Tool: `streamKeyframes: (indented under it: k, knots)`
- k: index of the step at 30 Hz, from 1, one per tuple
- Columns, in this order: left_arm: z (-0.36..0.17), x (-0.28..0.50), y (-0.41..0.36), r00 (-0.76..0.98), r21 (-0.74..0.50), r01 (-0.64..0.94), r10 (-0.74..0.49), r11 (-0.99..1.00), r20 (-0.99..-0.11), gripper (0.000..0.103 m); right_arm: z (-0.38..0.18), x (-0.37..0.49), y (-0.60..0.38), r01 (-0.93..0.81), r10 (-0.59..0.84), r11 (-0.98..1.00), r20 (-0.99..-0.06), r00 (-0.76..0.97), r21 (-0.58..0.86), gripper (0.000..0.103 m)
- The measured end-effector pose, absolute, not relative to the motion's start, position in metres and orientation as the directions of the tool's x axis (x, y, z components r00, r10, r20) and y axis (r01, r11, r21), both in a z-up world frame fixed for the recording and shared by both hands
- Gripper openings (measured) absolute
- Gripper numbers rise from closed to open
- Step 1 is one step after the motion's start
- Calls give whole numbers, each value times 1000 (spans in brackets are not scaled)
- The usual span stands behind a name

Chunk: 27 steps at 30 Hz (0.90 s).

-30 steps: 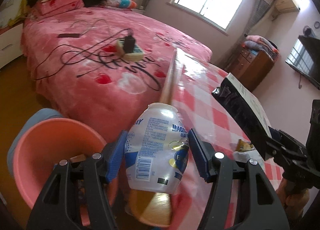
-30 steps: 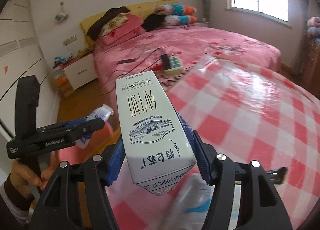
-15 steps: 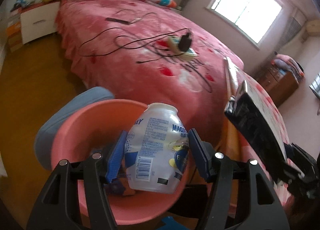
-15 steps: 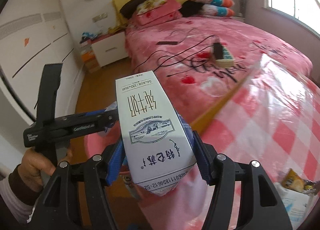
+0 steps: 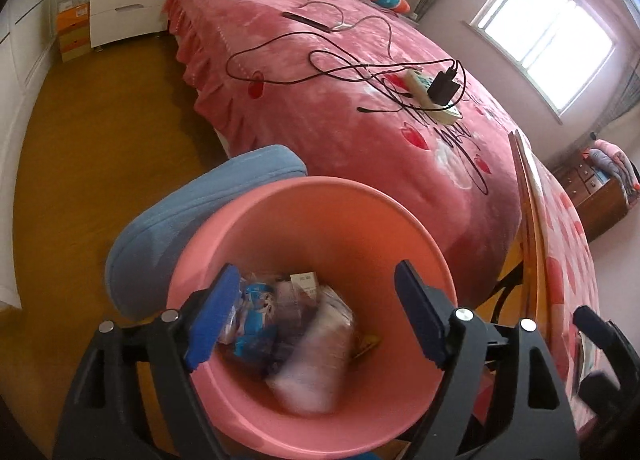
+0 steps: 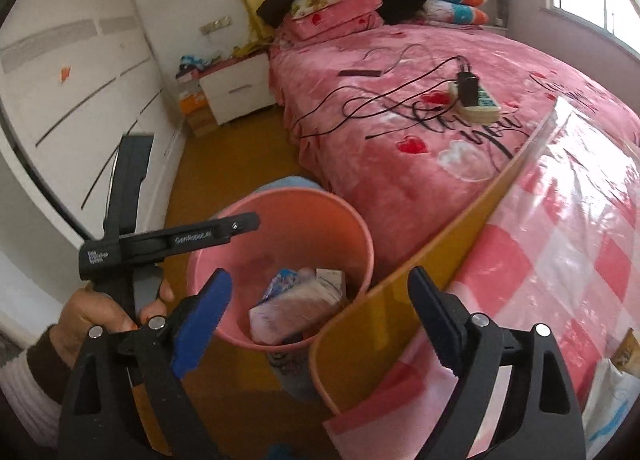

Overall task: Collect trash
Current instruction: 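Carry the bottle and carton over the pink bucket and open both tools, then bring both tools back over the wipes pack and coffee stick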

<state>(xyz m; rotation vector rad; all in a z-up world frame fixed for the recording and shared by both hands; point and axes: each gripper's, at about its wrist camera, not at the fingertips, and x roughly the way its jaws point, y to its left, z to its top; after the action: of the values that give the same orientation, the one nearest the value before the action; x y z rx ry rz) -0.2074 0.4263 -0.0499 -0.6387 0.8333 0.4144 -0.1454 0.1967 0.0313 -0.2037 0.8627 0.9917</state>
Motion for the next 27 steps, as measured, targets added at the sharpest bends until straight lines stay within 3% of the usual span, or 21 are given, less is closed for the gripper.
streamKeyframes:
  k: [27]
  knots:
    - [-15, -170, 344, 653, -356, -386, -20, 851, -757, 81, 38, -124, 106, -659, 593, 717, -694, 408, 225, 92]
